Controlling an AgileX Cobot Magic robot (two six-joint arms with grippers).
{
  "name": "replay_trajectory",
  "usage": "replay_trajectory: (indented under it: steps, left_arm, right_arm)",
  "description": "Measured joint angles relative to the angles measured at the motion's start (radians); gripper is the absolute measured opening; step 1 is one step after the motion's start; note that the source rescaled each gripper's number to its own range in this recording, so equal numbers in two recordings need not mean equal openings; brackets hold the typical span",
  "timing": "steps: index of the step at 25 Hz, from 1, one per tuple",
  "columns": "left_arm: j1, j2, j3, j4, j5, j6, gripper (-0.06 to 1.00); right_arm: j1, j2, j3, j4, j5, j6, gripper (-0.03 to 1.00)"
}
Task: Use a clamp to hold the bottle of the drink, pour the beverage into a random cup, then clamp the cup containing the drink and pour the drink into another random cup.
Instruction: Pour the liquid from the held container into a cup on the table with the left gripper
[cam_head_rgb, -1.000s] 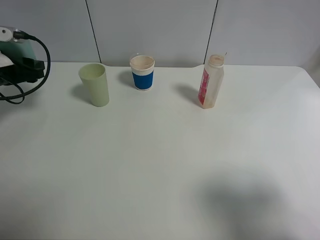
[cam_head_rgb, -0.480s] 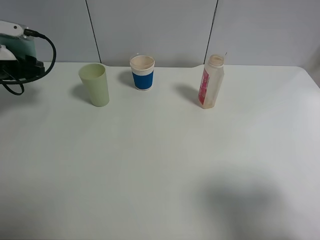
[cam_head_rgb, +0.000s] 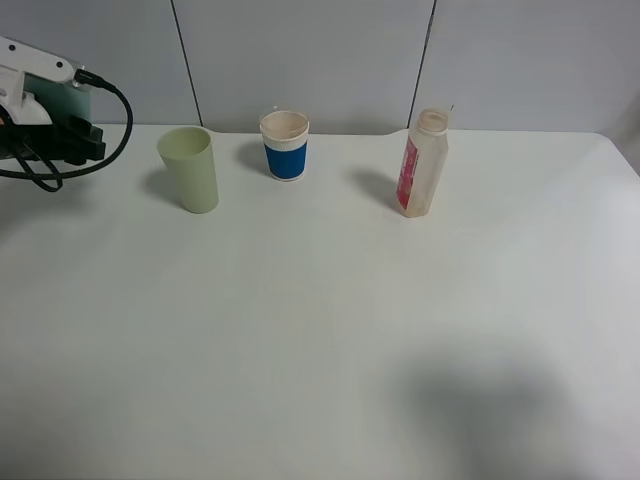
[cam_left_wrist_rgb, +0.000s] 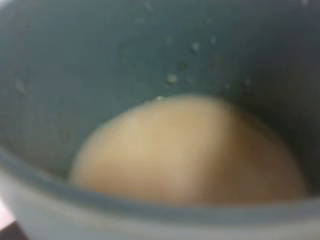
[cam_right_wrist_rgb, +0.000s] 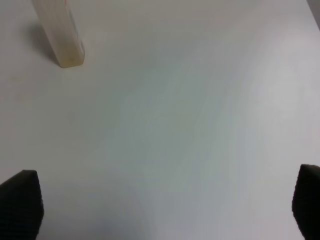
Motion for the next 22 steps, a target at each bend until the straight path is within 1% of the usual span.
replay_trajectory:
  steps: [11, 18, 22]
  left_arm:
    - [0.0, 0.0, 0.0, 0.007, -0.001, 0.002, 0.0]
    - [-0.007, 0.061, -0.049, 0.006, -0.002, 0.002, 0.0]
    - [-0.031, 0.107, -0.084, 0.007, -0.002, 0.003, 0.0]
  right_arm:
    - [0.0, 0.0, 0.0, 0.0, 0.0, 0.0, 1.0]
    - [0.0, 0.0, 0.0, 0.0, 0.0, 0.0, 1.0]
    - [0.0, 0.0, 0.0, 0.0, 0.0, 0.0, 1.0]
